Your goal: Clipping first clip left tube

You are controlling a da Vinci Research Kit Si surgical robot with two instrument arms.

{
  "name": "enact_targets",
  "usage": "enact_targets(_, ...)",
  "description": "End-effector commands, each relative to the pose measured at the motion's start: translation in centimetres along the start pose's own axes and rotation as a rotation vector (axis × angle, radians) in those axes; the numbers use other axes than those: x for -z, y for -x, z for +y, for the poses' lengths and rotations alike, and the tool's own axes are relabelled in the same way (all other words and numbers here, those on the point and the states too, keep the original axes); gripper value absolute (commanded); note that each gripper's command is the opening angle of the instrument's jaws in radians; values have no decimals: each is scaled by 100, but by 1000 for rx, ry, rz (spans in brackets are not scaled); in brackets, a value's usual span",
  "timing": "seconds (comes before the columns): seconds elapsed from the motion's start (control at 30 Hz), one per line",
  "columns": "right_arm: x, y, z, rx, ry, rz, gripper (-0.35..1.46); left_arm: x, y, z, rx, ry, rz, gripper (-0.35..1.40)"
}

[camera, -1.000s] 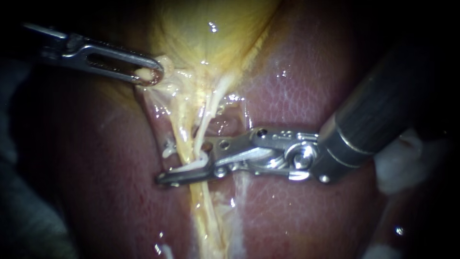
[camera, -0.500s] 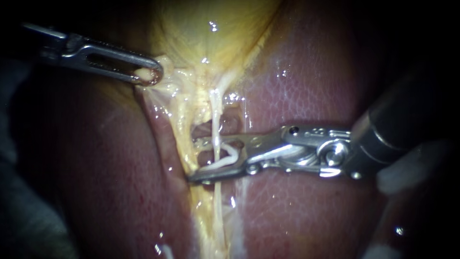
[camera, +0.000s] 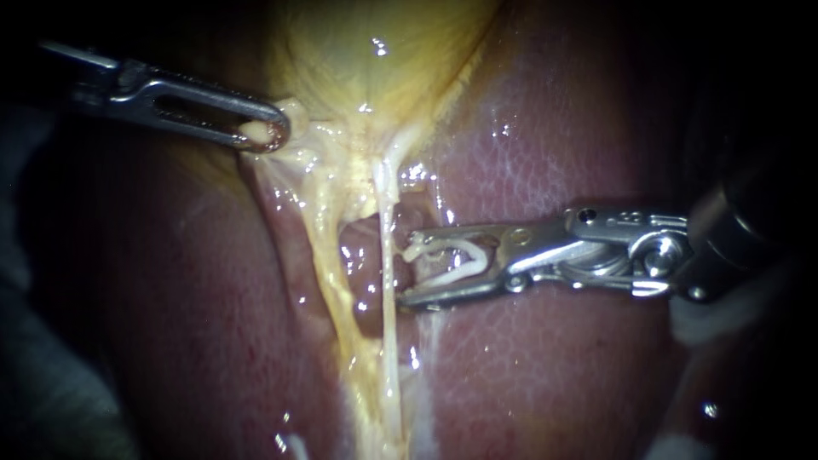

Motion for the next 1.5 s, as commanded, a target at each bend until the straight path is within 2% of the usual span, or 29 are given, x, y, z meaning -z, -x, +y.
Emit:
enact_targets(0.03,2,0,0,-5,-3,0,50,0,0,0,0,0,0,-35)
enact_targets(0.17,12,-4,-5,-14,-8,0,50,0,0,0,0,0,0,-35)
enact_targets(0.27,19,-11,-14,-24,-14,0,49,0,0,0,0,0,0,-35)
enact_targets(0.57,23,-31,-59,-33,-57,-15,49,0,0,0,0,0,0,-35)
enact_targets(0.7,10,-36,-72,-32,-74,-19,49,0,0,0,0,0,0,-35)
enact_targets(0.77,3,-38,-74,-37,-81,-19,49,0,0,0,0,0,0,-35)
enact_targets(0.93,-16,-34,-73,-37,-84,-23,49,0,0,0,0,0,0,-35)
enact_targets(1.13,-36,-18,-66,-48,-76,-25,50,0,0,0,0,0,0,-35)
enact_targets(1.5,-47,7,-33,-70,-63,-27,50,0,0,0,0,0,0,-35)
